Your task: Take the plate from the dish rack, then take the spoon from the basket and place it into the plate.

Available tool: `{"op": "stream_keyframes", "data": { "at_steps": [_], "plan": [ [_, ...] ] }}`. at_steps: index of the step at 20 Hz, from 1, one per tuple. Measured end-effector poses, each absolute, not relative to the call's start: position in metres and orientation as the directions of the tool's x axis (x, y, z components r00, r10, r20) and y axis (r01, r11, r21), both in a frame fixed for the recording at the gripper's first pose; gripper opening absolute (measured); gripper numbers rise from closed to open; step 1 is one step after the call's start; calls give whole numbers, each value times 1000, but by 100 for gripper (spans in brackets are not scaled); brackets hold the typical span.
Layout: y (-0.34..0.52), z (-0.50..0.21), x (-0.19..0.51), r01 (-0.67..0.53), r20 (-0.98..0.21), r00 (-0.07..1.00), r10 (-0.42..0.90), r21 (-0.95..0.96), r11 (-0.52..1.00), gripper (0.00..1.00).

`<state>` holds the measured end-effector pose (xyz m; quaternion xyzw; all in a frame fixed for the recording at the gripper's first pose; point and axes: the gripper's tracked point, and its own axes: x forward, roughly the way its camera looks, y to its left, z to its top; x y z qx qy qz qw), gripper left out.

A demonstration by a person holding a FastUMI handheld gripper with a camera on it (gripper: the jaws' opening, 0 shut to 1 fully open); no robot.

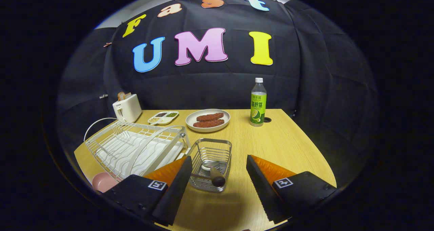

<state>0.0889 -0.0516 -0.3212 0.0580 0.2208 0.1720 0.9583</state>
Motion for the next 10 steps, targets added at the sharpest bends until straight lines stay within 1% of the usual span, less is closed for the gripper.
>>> {"op": "stream_keyframes", "data": {
  "at_steps": [1, 2, 4, 5, 7, 9, 10],
  "plan": [
    [-44, -327, 91, -320, -401, 836, 375, 198, 926, 98],
    [-41, -331, 91, -330, -407, 829, 384, 197, 923, 89],
    [-38, -328, 100, -353, -373, 842, 391, 170, 920, 70],
    [-41, -326, 100, -354, -360, 851, 384, 147, 923, 71],
    [-44, -328, 100, -354, -361, 856, 370, 112, 929, 64],
    [-51, -326, 104, -349, -351, 867, 355, 82, 934, 51],
    [-52, -325, 104, -348, -345, 870, 353, 78, 934, 39]
  ]
}}
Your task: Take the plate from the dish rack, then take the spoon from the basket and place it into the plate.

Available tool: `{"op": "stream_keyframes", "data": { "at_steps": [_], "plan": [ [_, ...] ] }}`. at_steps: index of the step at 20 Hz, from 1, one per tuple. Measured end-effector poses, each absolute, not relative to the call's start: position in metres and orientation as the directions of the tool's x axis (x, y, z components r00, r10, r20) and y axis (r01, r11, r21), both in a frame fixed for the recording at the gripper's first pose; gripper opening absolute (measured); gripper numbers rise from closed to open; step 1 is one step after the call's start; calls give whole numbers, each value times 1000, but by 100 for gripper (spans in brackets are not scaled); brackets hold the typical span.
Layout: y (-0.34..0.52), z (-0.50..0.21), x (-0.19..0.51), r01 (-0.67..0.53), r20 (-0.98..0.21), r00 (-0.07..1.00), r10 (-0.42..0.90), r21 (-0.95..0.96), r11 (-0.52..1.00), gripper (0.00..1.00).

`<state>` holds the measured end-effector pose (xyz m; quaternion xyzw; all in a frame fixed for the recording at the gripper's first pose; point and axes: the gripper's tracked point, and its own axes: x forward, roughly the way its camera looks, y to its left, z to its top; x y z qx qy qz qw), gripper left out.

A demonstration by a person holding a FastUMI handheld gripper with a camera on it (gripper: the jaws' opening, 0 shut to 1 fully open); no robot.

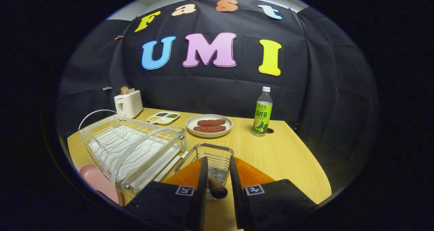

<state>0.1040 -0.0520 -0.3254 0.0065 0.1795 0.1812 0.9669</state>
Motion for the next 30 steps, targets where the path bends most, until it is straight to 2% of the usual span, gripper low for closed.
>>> {"op": "stream_keyframes", "data": {
  "at_steps": [2, 7, 8, 10, 21, 30],
  "plan": [
    [-51, -322, 103, -357, -326, 876, 355, 56, 933, 32],
    [-38, -323, 95, -398, -324, 862, 390, 43, 916, 30],
    [-36, -324, 97, -401, -323, 860, 395, 51, 915, 24],
    [-33, -324, 97, -402, -322, 858, 400, 63, 913, 21],
    [-45, -291, 111, -391, -366, 833, 415, 139, 910, 16],
    [-26, -190, 94, -464, -317, 820, 477, 121, 877, 16]
  ]
}}
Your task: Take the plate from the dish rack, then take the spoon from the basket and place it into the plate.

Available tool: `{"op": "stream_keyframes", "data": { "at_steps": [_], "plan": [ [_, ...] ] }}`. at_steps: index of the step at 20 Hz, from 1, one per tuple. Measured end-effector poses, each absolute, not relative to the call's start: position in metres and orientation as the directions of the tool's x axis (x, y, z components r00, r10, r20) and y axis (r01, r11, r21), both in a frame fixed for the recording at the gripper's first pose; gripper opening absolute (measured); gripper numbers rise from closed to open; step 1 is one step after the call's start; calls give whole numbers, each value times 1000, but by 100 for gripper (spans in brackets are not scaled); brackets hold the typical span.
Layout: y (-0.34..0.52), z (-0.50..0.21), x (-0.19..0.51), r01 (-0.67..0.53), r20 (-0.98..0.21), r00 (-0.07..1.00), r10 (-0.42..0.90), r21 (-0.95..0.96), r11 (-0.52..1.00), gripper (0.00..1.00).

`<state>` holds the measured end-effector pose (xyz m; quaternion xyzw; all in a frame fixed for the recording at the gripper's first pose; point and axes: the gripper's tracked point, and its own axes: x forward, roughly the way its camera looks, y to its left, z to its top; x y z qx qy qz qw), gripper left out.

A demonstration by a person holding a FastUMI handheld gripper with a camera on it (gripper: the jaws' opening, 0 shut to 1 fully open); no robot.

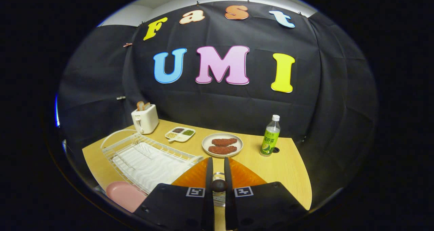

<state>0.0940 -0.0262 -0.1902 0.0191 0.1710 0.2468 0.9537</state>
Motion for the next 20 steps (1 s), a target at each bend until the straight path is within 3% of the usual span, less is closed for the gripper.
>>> {"op": "stream_keyframes", "data": {
  "at_steps": [9, 15, 20],
  "plan": [
    [97, -141, -17, -665, -308, 659, 686, 187, 723, 16],
    [178, -168, -89, -786, -308, 516, 799, 199, 585, 16],
    [219, -211, -102, -829, -326, 459, 826, 177, 530, 17]
  ]
}}
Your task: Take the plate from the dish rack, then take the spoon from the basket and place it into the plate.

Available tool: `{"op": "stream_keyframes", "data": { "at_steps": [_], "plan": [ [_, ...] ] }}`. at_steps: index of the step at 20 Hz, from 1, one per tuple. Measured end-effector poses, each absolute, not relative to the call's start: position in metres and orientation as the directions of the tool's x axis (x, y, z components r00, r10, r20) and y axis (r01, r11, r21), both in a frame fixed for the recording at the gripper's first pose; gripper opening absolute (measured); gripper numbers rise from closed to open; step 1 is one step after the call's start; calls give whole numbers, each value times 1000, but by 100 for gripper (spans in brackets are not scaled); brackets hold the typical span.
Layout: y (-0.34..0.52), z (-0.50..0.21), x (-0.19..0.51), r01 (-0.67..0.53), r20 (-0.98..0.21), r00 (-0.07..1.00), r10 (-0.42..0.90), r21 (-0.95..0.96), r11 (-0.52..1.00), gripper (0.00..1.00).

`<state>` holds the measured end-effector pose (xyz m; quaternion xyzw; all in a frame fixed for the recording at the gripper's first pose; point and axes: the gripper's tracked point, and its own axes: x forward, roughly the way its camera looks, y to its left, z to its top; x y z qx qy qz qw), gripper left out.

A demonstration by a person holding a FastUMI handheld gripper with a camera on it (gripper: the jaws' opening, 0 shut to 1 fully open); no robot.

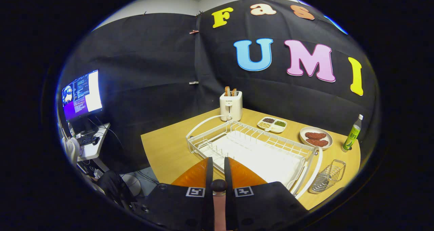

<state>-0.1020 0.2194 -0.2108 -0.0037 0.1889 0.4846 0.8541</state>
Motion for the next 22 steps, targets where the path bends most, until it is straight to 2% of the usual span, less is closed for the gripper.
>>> {"op": "stream_keyframes", "data": {
  "at_steps": [5, 14, 17, 19, 20, 21, 22],
  "plan": [
    [230, -250, -101, -826, -382, 444, 811, 175, 535, 17],
    [233, -257, -99, -843, -368, 435, 822, 155, 516, 19],
    [227, -270, -96, -840, -421, 415, 806, 163, 518, 22],
    [221, -275, -98, -840, -453, 390, 802, 181, 511, 29],
    [217, -272, -96, -838, -456, 384, 803, 193, 511, 39],
    [214, -268, -95, -833, -453, 383, 805, 206, 513, 44],
    [209, -262, -91, -827, -451, 386, 805, 217, 519, 60]
  ]
}}
